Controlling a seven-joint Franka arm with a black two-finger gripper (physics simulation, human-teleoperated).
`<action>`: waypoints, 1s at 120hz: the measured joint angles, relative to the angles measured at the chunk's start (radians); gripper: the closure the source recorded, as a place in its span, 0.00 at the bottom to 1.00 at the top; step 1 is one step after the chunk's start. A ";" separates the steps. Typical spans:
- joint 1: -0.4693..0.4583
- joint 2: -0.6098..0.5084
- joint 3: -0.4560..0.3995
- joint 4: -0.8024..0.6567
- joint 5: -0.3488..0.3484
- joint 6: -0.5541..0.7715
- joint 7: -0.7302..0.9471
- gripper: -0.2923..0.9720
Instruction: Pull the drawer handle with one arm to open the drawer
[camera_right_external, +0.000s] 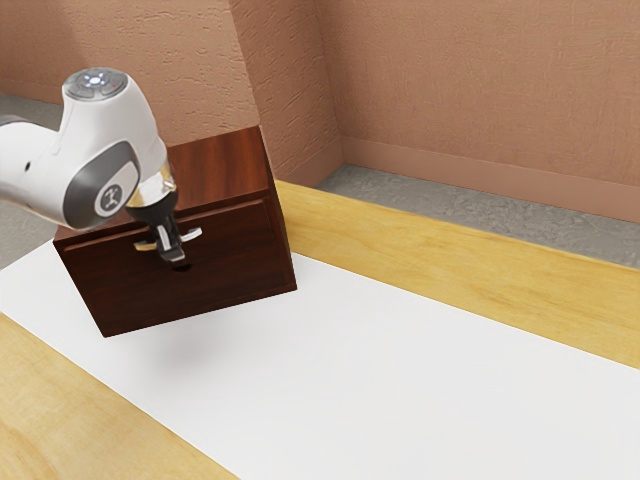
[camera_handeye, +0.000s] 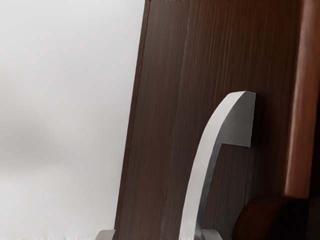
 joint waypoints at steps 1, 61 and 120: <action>0.000 0.000 0.000 0.001 0.000 0.000 0.000 0.65; -0.004 0.004 0.004 -0.008 -0.008 -0.002 -0.001 0.66; -0.002 -0.015 0.005 -0.019 -0.057 -0.025 -0.005 0.70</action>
